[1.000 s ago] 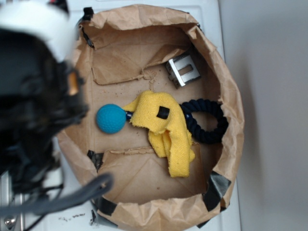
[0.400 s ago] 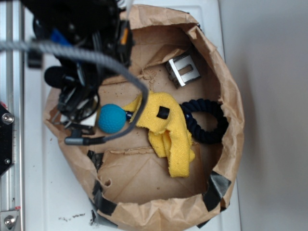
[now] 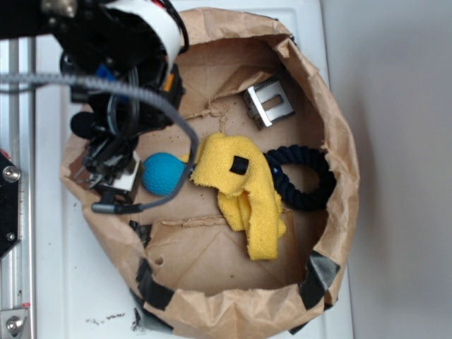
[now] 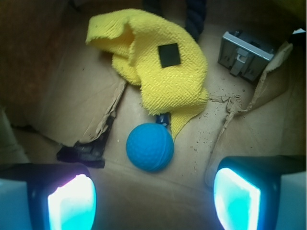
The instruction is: Grab the blue ball.
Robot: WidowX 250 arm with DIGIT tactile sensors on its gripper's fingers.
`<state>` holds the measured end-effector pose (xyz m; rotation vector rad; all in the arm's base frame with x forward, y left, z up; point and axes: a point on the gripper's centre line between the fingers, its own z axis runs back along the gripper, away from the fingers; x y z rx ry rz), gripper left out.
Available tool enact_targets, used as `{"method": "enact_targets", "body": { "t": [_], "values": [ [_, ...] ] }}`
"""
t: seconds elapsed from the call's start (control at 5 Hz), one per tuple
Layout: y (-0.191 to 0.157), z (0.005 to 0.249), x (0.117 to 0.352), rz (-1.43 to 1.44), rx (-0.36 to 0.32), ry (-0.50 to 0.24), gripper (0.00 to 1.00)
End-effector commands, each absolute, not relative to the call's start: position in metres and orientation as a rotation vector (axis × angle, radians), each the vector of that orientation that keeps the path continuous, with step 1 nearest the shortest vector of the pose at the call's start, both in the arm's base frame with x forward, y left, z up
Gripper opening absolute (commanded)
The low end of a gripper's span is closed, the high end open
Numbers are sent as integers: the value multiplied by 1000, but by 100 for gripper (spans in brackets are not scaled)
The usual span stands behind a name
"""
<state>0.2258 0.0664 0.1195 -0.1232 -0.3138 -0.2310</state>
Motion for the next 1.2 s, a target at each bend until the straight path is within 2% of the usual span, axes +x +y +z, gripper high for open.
{"method": "enact_targets", "body": {
  "t": [0.0, 0.4, 0.6, 1.0],
  "values": [
    [71, 128, 232, -222, -106, -339, 100],
    [71, 128, 232, -222, -106, -339, 100],
    [59, 96, 238, -249, -78, -291, 100],
    [49, 53, 250, -297, -31, -217, 100]
  ]
}}
